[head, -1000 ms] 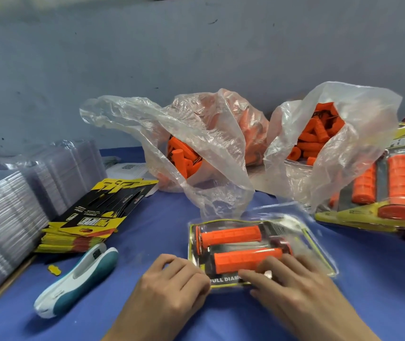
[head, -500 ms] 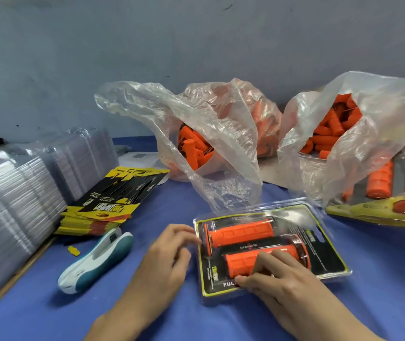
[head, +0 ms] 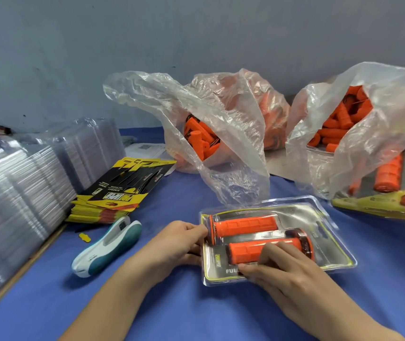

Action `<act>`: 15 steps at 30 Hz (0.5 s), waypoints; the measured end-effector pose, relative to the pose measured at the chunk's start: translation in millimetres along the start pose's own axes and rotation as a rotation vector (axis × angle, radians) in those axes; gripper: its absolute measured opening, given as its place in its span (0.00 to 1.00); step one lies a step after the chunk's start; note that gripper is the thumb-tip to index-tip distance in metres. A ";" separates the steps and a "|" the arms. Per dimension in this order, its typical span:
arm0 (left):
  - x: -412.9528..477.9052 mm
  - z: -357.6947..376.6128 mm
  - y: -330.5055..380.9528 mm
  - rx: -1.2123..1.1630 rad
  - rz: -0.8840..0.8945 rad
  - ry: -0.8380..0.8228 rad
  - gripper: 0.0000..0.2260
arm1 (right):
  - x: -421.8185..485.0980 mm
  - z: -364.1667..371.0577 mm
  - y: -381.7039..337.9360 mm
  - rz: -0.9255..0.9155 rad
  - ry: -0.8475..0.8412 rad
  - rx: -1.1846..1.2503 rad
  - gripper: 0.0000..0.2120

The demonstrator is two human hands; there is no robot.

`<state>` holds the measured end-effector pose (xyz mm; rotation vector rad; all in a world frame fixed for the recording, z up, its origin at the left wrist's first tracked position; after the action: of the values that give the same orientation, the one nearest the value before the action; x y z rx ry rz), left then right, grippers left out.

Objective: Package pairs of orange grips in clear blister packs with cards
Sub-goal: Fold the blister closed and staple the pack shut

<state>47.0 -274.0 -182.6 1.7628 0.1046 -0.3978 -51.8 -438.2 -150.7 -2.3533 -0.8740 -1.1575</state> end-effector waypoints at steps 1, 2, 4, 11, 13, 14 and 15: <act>1.0 -0.5 0.0 0.007 -0.007 0.004 0.11 | -0.1 -0.6 -0.4 -0.001 0.003 0.000 0.09; 2.2 -1.0 0.0 0.008 -0.017 0.007 0.11 | 0.2 -1.4 -0.7 -0.003 0.005 0.002 0.09; 3.1 -1.9 -0.9 -0.008 -0.050 0.009 0.11 | 0.5 -2.1 -2.4 -0.013 0.008 0.001 0.09; 6.6 -3.8 -3.8 0.044 -0.084 -0.022 0.10 | -1.0 -2.9 -4.4 -0.014 0.024 0.008 0.10; 9.0 -5.7 -3.2 0.053 -0.058 0.038 0.13 | -1.6 -2.6 -3.7 0.002 0.017 0.019 0.11; 10.1 -8.1 -1.9 0.056 -0.013 0.084 0.15 | -1.9 -2.3 -3.2 0.009 0.009 0.023 0.11; 10.5 -13.4 0.4 0.064 0.057 0.156 0.14 | -2.0 -2.0 -2.8 0.017 0.001 0.028 0.11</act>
<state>59.8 -262.7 -183.3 1.8547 0.1538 -0.2236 -55.7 -438.1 -150.9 -2.3330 -0.8625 -1.1326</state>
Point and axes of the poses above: each hand's wrist, its own x-axis towards the middle knuckle, its own z-axis out of the palm, y = z × x, the point moved 7 cm from there along x, towards the middle knuckle, and after that the axes turned 13 degrees about y, right-handed, at the moved point
